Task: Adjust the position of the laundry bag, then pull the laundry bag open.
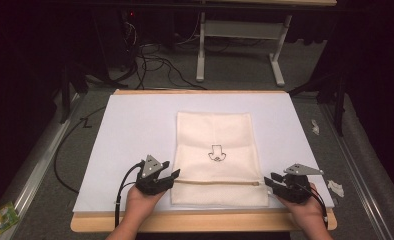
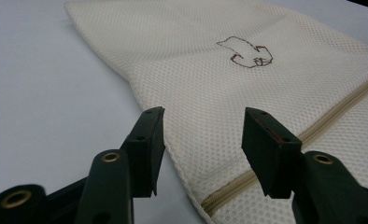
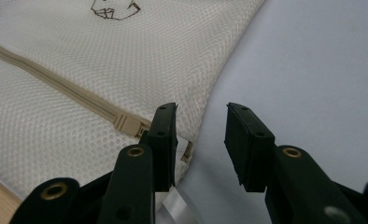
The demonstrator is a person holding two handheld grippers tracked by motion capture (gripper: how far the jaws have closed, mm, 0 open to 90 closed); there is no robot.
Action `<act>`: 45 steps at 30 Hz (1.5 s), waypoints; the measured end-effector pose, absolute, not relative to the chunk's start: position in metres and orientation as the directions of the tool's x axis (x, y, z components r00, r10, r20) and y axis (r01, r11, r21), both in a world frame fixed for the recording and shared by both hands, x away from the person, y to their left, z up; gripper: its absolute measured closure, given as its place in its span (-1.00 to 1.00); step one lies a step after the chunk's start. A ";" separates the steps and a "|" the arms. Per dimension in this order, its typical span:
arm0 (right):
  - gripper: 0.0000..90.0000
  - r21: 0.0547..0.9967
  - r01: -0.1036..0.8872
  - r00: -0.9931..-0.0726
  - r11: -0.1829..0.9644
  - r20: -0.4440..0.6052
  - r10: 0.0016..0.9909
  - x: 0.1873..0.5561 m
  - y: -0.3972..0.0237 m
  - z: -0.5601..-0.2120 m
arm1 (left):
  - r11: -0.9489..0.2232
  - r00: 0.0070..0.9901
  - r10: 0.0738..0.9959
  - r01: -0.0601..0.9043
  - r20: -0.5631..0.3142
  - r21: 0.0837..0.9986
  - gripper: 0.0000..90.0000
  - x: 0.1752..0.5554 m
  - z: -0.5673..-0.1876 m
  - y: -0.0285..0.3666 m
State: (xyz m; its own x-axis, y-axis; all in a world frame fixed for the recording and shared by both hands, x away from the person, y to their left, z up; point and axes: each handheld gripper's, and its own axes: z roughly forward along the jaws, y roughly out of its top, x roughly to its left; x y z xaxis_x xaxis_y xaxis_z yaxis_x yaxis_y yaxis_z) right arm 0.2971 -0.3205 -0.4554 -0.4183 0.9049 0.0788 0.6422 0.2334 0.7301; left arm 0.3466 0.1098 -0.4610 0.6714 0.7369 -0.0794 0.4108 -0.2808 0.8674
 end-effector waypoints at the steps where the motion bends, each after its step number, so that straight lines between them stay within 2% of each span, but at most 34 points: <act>1: 0.42 0.728 0.648 -0.416 0.226 0.089 0.905 0.297 -0.321 -0.457 | -0.274 0.670 0.738 0.404 -0.078 0.873 0.08 0.347 -0.461 0.109; 8: 0.27 0.701 0.678 -0.445 0.220 0.153 0.882 0.303 -0.319 -0.468 | -0.302 0.680 0.731 0.405 -0.063 0.863 -0.02 0.349 -0.458 0.093; 11: 0.24 0.671 0.688 -0.471 0.277 0.121 0.874 0.307 -0.316 -0.470 | -0.302 0.684 0.726 0.405 -0.067 0.863 -0.06 0.350 -0.459 0.088; 13: 0.29 0.677 0.679 -0.479 0.283 0.117 0.870 0.309 -0.316 -0.471 | -0.309 0.688 0.722 0.413 -0.072 0.857 -0.09 0.351 -0.461 0.086; 14: 0.36 0.678 0.672 -0.493 0.298 0.109 0.863 0.308 -0.315 -0.471 | -0.310 0.689 0.720 0.420 -0.078 0.853 -0.09 0.351 -0.462 0.086; 15: 0.52 0.680 0.667 -0.501 0.304 0.108 0.858 0.308 -0.315 -0.472 | -0.311 0.693 0.716 0.425 -0.085 0.850 -0.07 0.350 -0.463 0.086; 17: 0.60 0.677 0.671 -0.509 0.302 0.124 0.852 0.308 -0.313 -0.471 | -0.325 0.702 0.707 0.426 -0.083 0.844 0.01 0.347 -0.463 0.086; 22: 0.75 0.676 0.674 -0.511 0.297 0.136 0.849 0.308 -0.313 -0.472 | -0.328 0.731 0.678 0.387 -0.070 0.862 0.04 0.336 -0.454 0.085; 25: 0.85 0.670 0.665 -0.531 0.330 0.113 0.840 0.308 -0.310 -0.470 | -0.320 0.742 0.665 0.383 -0.083 0.867 0.19 0.333 -0.451 0.084; 28: 0.87 0.675 0.651 -0.543 0.348 0.093 0.835 0.307 -0.309 -0.468 | -0.296 0.740 0.663 0.402 -0.116 0.867 0.19 0.334 -0.452 0.082; 37: 0.89 0.725 0.601 -0.561 0.338 0.081 0.824 0.304 -0.312 -0.457 | -0.348 0.765 0.635 0.408 -0.109 0.844 0.07 0.332 -0.454 0.062; 45: 0.89 0.762 0.563 -0.562 0.318 0.072 0.824 0.301 -0.313 -0.448 | -0.299 0.798 0.557 0.449 -0.228 0.842 0.11 0.329 -0.455 0.022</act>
State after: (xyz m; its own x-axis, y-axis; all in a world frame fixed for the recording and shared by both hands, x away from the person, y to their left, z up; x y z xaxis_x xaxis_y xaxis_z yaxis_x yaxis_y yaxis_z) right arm 0.3008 -0.3133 -0.4483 -0.5624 0.8238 0.0718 0.5635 0.3183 0.7624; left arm 0.3287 0.0217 -0.4549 0.7985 0.5573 -0.2277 0.4488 -0.2988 0.8422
